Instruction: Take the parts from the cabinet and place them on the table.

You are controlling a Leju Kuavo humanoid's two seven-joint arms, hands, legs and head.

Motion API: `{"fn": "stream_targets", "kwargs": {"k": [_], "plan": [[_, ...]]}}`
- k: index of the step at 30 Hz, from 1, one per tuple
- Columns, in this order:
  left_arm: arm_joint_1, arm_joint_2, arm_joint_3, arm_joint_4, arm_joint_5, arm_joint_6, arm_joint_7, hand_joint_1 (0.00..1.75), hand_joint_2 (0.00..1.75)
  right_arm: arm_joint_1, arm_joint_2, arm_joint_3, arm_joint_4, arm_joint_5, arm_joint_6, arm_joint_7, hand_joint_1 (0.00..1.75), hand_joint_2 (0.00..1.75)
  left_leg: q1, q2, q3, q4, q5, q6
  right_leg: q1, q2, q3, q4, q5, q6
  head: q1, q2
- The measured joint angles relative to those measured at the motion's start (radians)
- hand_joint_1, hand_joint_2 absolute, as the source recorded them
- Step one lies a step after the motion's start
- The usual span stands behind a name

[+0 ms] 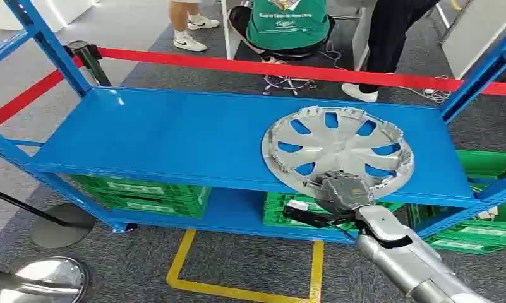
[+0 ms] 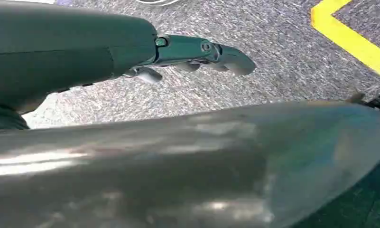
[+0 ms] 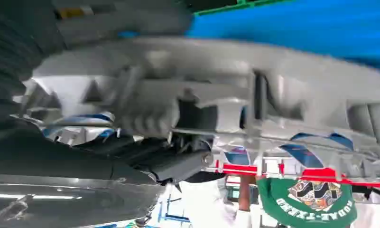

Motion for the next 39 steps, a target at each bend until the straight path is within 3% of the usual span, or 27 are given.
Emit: {"fn": "stream_targets", "kwargs": {"k": [17,26,27,34,39], "plan": [[0.000,0.001,-0.005,0.000,-0.025,0.058,-0.005,0.00,0.00,0.054,-0.002,0.001,-0.151,-0.013,-0.031,-0.042,1.75,1.75,0.000,0.000,0.000,0.000,0.000,0.000,0.000,0.001,-0.001,0.000,0.000,0.000,0.000,0.000],[-0.002,-0.001,-0.073,0.000,-0.118,0.139,-0.008,0.00,0.00,0.108,-0.002,0.004,-0.271,0.093,-0.179,-0.085,1.75,1.75,0.000,0.000,0.000,0.000,0.000,0.000,0.000,0.000,-0.001,0.000,0.000,0.000,0.000,0.000],[-0.002,-0.002,-0.080,0.000,-0.127,0.149,-0.005,0.00,1.75,0.118,-0.002,0.005,-0.295,0.110,-0.196,-0.090,1.75,1.75,0.000,0.000,0.000,0.000,0.000,0.000,0.000,0.000,-0.001,0.000,0.000,0.000,0.000,0.000],[-0.004,-0.006,-0.113,0.000,-0.143,0.192,0.002,0.00,1.75,0.203,-0.002,0.019,-0.498,0.187,-0.327,-0.106,1.75,1.75,0.000,0.000,-0.001,0.000,0.000,0.000,0.000,0.000,-0.001,0.000,-0.001,-0.001,0.000,0.000],[-0.005,-0.009,-0.119,0.000,-0.143,0.196,0.002,0.00,1.75,0.230,-0.002,0.026,-0.586,0.198,-0.354,-0.118,1.75,1.75,0.000,0.000,-0.001,0.000,0.000,0.000,0.000,0.000,-0.001,0.000,-0.001,-0.001,0.000,0.000]]}}
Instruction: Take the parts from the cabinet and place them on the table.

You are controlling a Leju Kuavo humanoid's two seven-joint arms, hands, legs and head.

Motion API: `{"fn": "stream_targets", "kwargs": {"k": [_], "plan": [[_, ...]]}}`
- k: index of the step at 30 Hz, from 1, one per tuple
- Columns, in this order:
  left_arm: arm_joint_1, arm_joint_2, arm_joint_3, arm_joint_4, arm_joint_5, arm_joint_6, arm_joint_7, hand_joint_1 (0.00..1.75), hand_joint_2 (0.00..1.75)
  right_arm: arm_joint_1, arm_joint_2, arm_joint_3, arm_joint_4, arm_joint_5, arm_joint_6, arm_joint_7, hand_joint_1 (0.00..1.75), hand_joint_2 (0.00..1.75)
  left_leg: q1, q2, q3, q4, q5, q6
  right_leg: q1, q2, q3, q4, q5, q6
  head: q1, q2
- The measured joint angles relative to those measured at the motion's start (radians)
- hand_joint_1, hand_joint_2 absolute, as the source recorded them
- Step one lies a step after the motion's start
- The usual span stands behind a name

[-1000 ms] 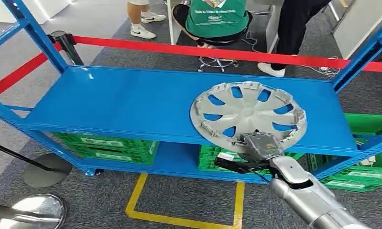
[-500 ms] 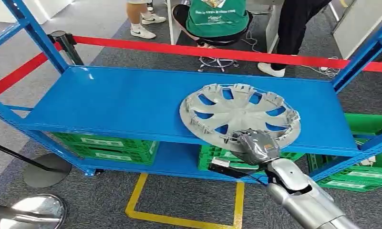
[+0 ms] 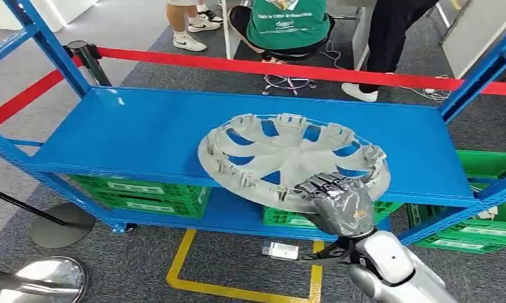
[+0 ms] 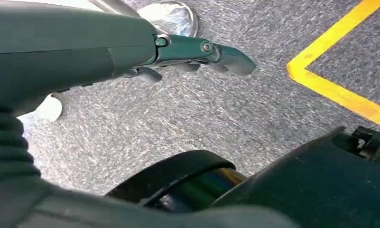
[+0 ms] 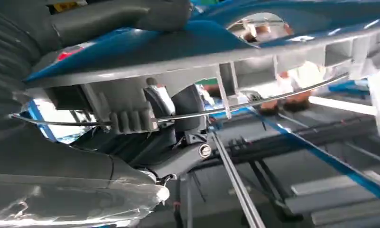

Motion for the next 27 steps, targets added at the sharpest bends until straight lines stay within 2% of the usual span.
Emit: {"fn": "stream_targets", "kwargs": {"k": [1,6,10,11,13,18,27], "plan": [[0.000,0.000,0.000,0.000,0.000,0.002,0.000,0.00,1.75,0.006,0.000,0.000,-0.019,0.007,-0.005,-0.011,1.75,1.75,0.000,0.000,0.000,0.000,0.000,0.000,0.000,0.000,0.000,0.000,0.000,0.000,0.000,0.000],[-0.001,-0.002,0.000,0.000,0.003,0.010,0.001,0.00,1.75,0.070,0.021,-0.034,-0.157,0.026,-0.014,-0.150,1.75,1.75,0.000,0.000,0.000,0.000,0.000,0.000,0.000,0.000,0.000,0.000,0.000,0.000,0.000,0.000],[-0.006,-0.003,0.000,0.000,0.003,0.019,0.002,0.00,1.75,0.109,0.064,-0.082,-0.263,0.014,-0.016,-0.269,1.75,1.75,0.000,0.000,-0.001,0.000,0.000,0.000,0.000,-0.001,0.000,0.000,0.000,0.000,0.000,0.000],[-0.007,-0.005,0.000,0.000,0.003,0.020,0.003,0.00,1.75,0.116,0.074,-0.093,-0.285,0.011,-0.020,-0.282,1.75,1.75,0.000,0.000,0.000,0.000,-0.001,0.000,0.000,0.000,0.000,0.000,0.000,0.000,0.000,0.000],[-0.009,-0.008,0.000,0.000,0.003,0.023,0.003,0.00,1.75,0.123,0.092,-0.112,-0.315,-0.004,-0.022,-0.319,1.75,1.75,0.000,0.000,0.000,0.000,-0.001,0.000,0.000,0.000,0.000,0.000,-0.001,-0.001,0.000,0.000],[-0.015,-0.010,0.000,0.000,0.000,0.030,0.003,0.00,1.75,0.155,0.154,-0.168,-0.367,-0.057,-0.022,-0.460,1.75,1.75,0.000,0.000,0.000,0.000,-0.001,-0.001,0.000,0.000,0.000,0.000,-0.001,-0.001,0.000,0.000],[-0.021,-0.012,-0.003,0.000,-0.013,0.042,0.018,0.00,1.75,0.181,0.236,-0.243,-0.402,-0.089,-0.022,-0.564,1.75,1.75,0.000,0.000,0.000,0.000,-0.001,-0.001,0.000,0.000,0.000,0.000,-0.001,-0.001,0.000,0.000]]}}
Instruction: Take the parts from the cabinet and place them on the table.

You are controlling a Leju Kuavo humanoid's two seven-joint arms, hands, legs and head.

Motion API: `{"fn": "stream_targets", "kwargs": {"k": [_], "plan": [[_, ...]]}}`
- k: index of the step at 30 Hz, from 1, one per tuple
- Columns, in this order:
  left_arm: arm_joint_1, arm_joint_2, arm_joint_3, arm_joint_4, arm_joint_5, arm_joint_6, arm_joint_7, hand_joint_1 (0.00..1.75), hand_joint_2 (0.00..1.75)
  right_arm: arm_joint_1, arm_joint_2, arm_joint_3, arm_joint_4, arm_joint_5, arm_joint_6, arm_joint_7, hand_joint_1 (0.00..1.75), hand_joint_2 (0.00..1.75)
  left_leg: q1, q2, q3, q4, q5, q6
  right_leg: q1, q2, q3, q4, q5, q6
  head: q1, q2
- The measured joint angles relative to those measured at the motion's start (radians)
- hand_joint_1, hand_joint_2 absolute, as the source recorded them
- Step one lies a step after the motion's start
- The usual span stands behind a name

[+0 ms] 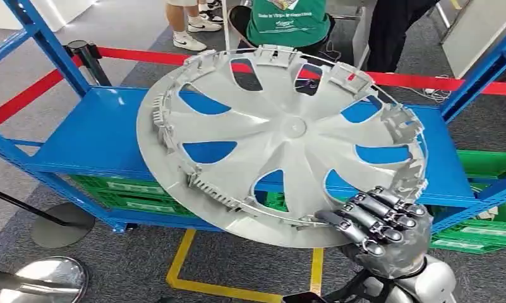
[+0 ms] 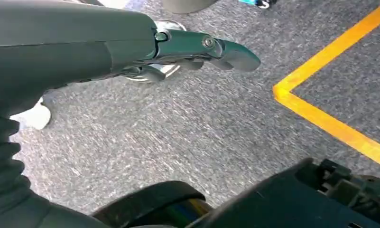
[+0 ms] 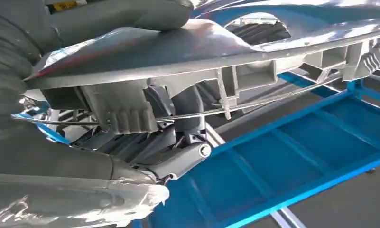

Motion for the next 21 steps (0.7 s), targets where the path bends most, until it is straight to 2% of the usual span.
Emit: {"fn": "stream_targets", "kwargs": {"k": [4,8,15,18,21], "plan": [[-0.001,0.000,-0.001,0.000,0.006,-0.008,0.000,0.00,1.75,0.006,0.031,-0.026,-0.001,0.005,0.000,-0.029,1.75,1.75,0.000,0.000,0.000,0.000,0.000,0.000,0.000,0.000,0.000,0.000,0.000,0.000,0.000,0.000],[-0.001,0.000,0.000,0.000,0.017,-0.010,0.005,0.00,1.75,0.007,0.042,-0.041,0.001,0.022,0.000,-0.015,1.75,1.75,0.000,0.000,0.000,0.000,0.000,0.000,0.000,0.000,0.000,0.000,0.000,0.000,0.000,0.000],[-0.003,0.002,0.002,0.000,0.022,-0.015,0.026,0.00,1.75,0.006,0.037,-0.041,0.014,0.066,0.000,0.071,1.75,1.75,-0.001,0.000,0.000,0.000,-0.001,0.000,-0.001,0.000,0.001,-0.001,0.000,0.000,0.000,0.000],[-0.003,0.003,0.003,0.000,0.024,-0.017,0.036,0.00,1.75,0.003,0.013,-0.033,0.022,0.082,0.000,0.146,1.75,1.75,-0.002,0.000,0.000,0.000,-0.001,0.000,-0.002,0.000,0.001,-0.001,0.000,0.001,0.000,0.000],[-0.003,0.006,0.004,0.000,0.026,-0.022,0.040,0.00,1.75,-0.001,-0.012,-0.020,0.037,0.081,0.000,0.181,1.75,1.75,-0.005,0.000,0.000,0.000,-0.002,0.002,-0.005,0.000,0.001,-0.001,0.000,0.004,0.000,0.000]]}}
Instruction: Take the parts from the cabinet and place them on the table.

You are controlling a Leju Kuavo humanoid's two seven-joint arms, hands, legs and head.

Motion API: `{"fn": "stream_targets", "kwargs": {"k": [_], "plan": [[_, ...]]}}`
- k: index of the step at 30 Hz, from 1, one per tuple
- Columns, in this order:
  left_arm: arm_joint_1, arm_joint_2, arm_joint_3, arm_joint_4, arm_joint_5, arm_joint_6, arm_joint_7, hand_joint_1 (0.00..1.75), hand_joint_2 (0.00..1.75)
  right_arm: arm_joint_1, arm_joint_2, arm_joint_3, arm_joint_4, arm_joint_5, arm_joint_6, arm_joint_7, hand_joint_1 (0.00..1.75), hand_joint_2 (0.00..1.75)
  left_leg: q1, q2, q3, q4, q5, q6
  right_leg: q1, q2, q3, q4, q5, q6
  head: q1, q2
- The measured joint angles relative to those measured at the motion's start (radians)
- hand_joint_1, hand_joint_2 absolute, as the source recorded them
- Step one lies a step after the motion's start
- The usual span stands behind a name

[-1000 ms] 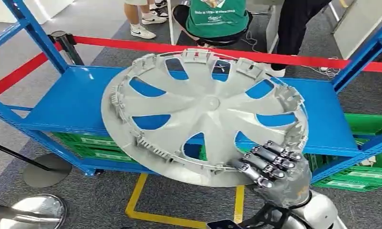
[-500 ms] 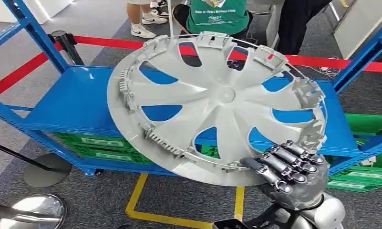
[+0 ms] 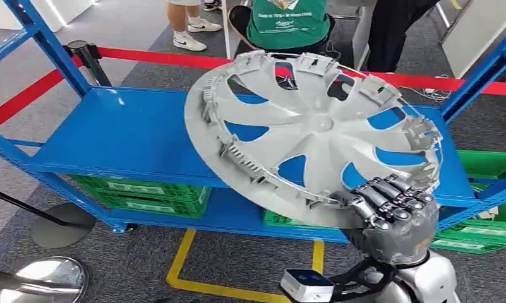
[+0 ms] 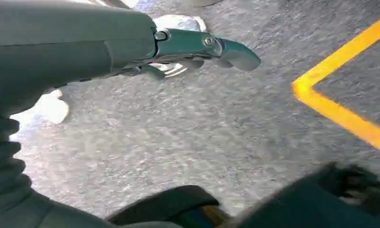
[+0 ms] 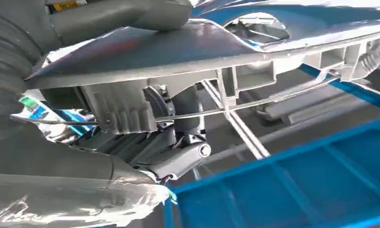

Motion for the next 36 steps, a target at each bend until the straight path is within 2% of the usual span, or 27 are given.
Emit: {"fn": "stream_targets", "kwargs": {"k": [4,7,8,9,11,12,13,14,15,17,18,19,21,22,23,24,25,27,28,29,30,31,32,33,34,35,36], "plan": [[0.001,0.003,0.002,0.000,-0.015,-0.005,0.001,0.00,1.75,-0.013,-0.035,0.034,0.010,0.025,0.000,0.087,1.75,1.75,-0.005,0.000,0.000,0.001,-0.003,0.007,-0.005,0.000,0.000,-0.001,-0.002,0.007,0.000,0.000],[0.001,0.005,0.003,0.000,-0.018,-0.006,0.001,0.00,1.75,-0.016,-0.055,0.050,0.013,0.031,0.000,0.106,1.75,1.75,-0.003,0.000,0.001,-0.006,0.005,0.016,-0.006,0.000,0.002,-0.002,0.003,0.016,0.000,0.000],[0.000,0.004,0.003,0.000,-0.018,-0.008,0.001,0.00,1.75,-0.018,-0.060,0.052,0.014,0.031,0.000,0.108,1.75,1.75,0.004,0.002,0.003,-0.011,0.010,0.019,-0.003,-0.001,-0.011,0.009,-0.014,0.018,-0.001,0.000],[0.000,0.005,0.003,0.000,-0.018,-0.009,0.001,0.00,1.75,-0.022,-0.066,0.057,0.015,0.031,0.000,0.108,1.75,1.75,0.006,0.002,0.003,-0.011,0.011,0.020,-0.002,-0.002,-0.022,0.045,-0.049,0.021,0.003,0.000],[0.000,0.005,0.003,0.000,-0.021,-0.011,0.004,0.00,1.75,-0.025,-0.076,0.061,0.019,0.029,0.000,0.107,1.75,1.75,0.006,0.003,0.002,-0.011,0.011,0.021,-0.004,-0.002,-0.083,0.206,-0.138,0.022,0.002,0.000],[0.000,0.005,0.004,0.000,-0.022,-0.011,0.005,0.00,1.75,-0.025,-0.078,0.064,0.023,0.028,0.000,0.105,1.75,1.75,0.005,0.003,0.001,-0.010,0.011,0.022,-0.004,-0.002,-0.111,0.276,-0.166,0.023,0.005,0.000],[0.000,0.005,0.004,0.000,-0.024,-0.012,0.007,0.00,1.75,-0.024,-0.081,0.064,0.025,0.026,0.000,0.105,1.75,1.75,0.005,0.003,0.001,-0.010,0.012,0.022,-0.004,-0.002,-0.124,0.311,-0.168,0.023,0.003,0.000],[0.000,0.005,0.004,0.000,-0.025,-0.013,0.009,0.00,1.75,-0.025,-0.083,0.065,0.028,0.023,0.000,0.105,1.75,1.75,0.005,0.003,0.001,-0.010,0.013,0.022,-0.004,-0.002,-0.114,0.299,-0.149,0.023,0.003,0.000],[0.000,0.005,0.004,0.000,-0.026,-0.013,0.010,0.00,1.75,-0.025,-0.086,0.065,0.032,0.020,0.000,0.105,1.75,1.75,0.005,0.002,0.001,-0.010,0.014,0.020,-0.004,-0.002,-0.083,0.242,-0.111,0.023,0.004,0.000],[-0.001,0.004,0.004,0.000,-0.027,-0.013,0.011,0.00,1.75,-0.026,-0.089,0.065,0.034,0.019,0.000,0.105,1.75,1.75,0.007,0.000,0.000,-0.007,0.016,0.016,-0.006,-0.003,0.019,0.058,-0.033,0.021,0.004,0.000],[-0.001,0.005,0.005,0.000,-0.028,-0.013,0.011,0.00,1.75,-0.028,-0.090,0.065,0.035,0.018,0.000,0.105,1.75,1.75,0.004,0.000,-0.002,-0.006,0.018,0.011,-0.005,-0.003,0.050,0.005,-0.054,0.020,0.003,0.000],[-0.002,0.005,0.004,0.000,-0.029,-0.013,0.011,0.00,1.75,-0.029,-0.090,0.066,0.036,0.019,0.000,0.104,1.75,1.75,0.003,0.000,-0.006,-0.004,0.021,0.005,-0.002,0.003,0.056,0.006,-0.034,0.012,0.001,0.000],[-0.002,0.005,0.004,0.000,-0.035,-0.013,0.012,0.00,1.75,-0.028,-0.092,0.066,0.037,0.020,0.000,0.104,1.75,1.75,0.004,0.000,-0.008,-0.001,0.029,-0.005,0.000,0.003,0.047,0.005,-0.035,0.007,0.001,0.000],[-0.002,0.006,0.004,0.000,-0.035,-0.013,0.012,0.00,1.75,-0.029,-0.092,0.066,0.038,0.021,0.000,0.104,1.75,1.75,0.003,-0.002,-0.010,-0.001,0.033,-0.009,-0.001,0.002,0.044,0.004,-0.030,0.000,0.002,0.000],[-0.002,0.008,0.004,0.000,-0.036,-0.013,0.012,0.00,1.75,-0.030,-0.092,0.066,0.040,0.020,0.000,0.104,1.75,1.75,0.004,-0.001,-0.015,0.004,0.026,-0.015,-0.010,-0.002,0.031,0.000,-0.022,-0.009,0.005,0.000],[-0.003,0.005,0.004,0.000,-0.038,-0.013,0.012,0.00,1.75,-0.029,-0.092,0.066,0.040,0.020,0.000,0.104,1.75,1.75,0.005,0.002,-0.025,0.026,-0.014,-0.029,-0.010,-0.002,0.031,0.000,-0.015,-0.017,-0.002,0.000],[-0.006,0.006,0.003,0.000,-0.040,-0.013,0.012,0.00,1.75,-0.029,-0.092,0.066,0.040,0.020,0.000,0.104,1.75,1.75,0.012,0.003,-0.044,0.082,-0.069,-0.041,-0.012,-0.004,0.022,0.000,-0.008,-0.022,-0.005,0.000],[-0.015,0.006,0.002,0.000,-0.046,-0.013,0.012,0.00,1.75,-0.029,-0.092,0.066,0.040,0.018,0.000,0.103,1.75,1.75,0.026,0.005,-0.093,0.255,-0.171,-0.057,-0.013,-0.009,0.000,0.001,0.008,-0.021,-0.006,0.000],[-0.017,0.007,0.002,0.000,-0.046,-0.013,0.012,0.00,1.75,-0.029,-0.092,0.066,0.040,0.017,0.000,0.103,1.75,1.75,0.031,0.006,-0.101,0.307,-0.189,-0.062,-0.013,-0.011,-0.009,0.002,0.014,-0.020,-0.006,0.000],[-0.018,0.006,0.002,0.000,-0.047,-0.013,0.012,0.00,1.75,-0.029,-0.092,0.066,0.041,0.018,0.000,0.102,1.75,1.75,0.036,0.006,-0.088,0.314,-0.181,-0.066,-0.014,-0.012,-0.017,0.002,0.021,-0.017,-0.007,0.000],[-0.017,0.006,0.001,0.000,-0.048,-0.013,0.012,0.00,1.75,-0.029,-0.092,0.066,0.042,0.017,0.000,0.101,1.75,1.75,0.041,0.006,-0.057,0.283,-0.157,-0.069,-0.015,-0.012,-0.024,0.002,0.026,-0.013,-0.006,0.000],[-0.015,0.006,0.000,0.000,-0.048,-0.014,0.013,0.00,1.75,-0.029,-0.092,0.066,0.042,0.017,0.000,0.101,1.75,1.75,0.046,0.006,-0.010,0.217,-0.124,-0.072,-0.018,-0.012,-0.029,0.002,0.031,-0.009,-0.007,0.000],[-0.013,0.006,0.000,0.000,-0.049,-0.015,0.013,0.00,1.75,-0.029,-0.092,0.066,0.042,0.017,0.000,0.101,1.75,1.75,0.051,0.007,0.056,0.117,-0.091,-0.077,-0.021,-0.012,-0.032,0.002,0.036,-0.002,-0.006,0.000],[-0.011,0.003,-0.001,0.000,-0.050,-0.015,0.013,0.00,1.75,-0.029,-0.092,0.066,0.042,0.017,0.000,0.101,1.75,1.75,0.059,0.007,0.107,0.037,-0.083,-0.084,-0.018,-0.011,-0.035,0.002,0.041,0.004,-0.008,0.000],[-0.009,0.002,-0.001,0.000,-0.050,-0.016,0.014,0.00,1.75,-0.031,-0.092,0.066,0.041,0.017,0.000,0.102,1.75,1.75,0.050,0.000,0.124,-0.002,-0.091,-0.082,-0.016,-0.012,-0.044,0.005,0.048,0.012,-0.011,0.000],[-0.006,-0.001,-0.001,0.000,-0.051,-0.016,0.014,0.00,1.75,-0.032,-0.092,0.066,0.041,0.017,0.000,0.101,1.75,1.75,0.051,-0.002,0.117,-0.009,-0.093,-0.072,-0.015,-0.012,-0.051,0.005,0.059,0.019,-0.008,0.000],[-0.005,-0.001,-0.001,0.000,-0.052,-0.016,0.013,0.00,1.75,-0.032,-0.092,0.066,0.041,0.017,-0.001,0.101,1.75,1.75,0.048,-0.002,0.108,-0.009,-0.091,-0.067,-0.017,-0.012,-0.058,0.004,0.067,0.025,-0.010,0.000]]}}
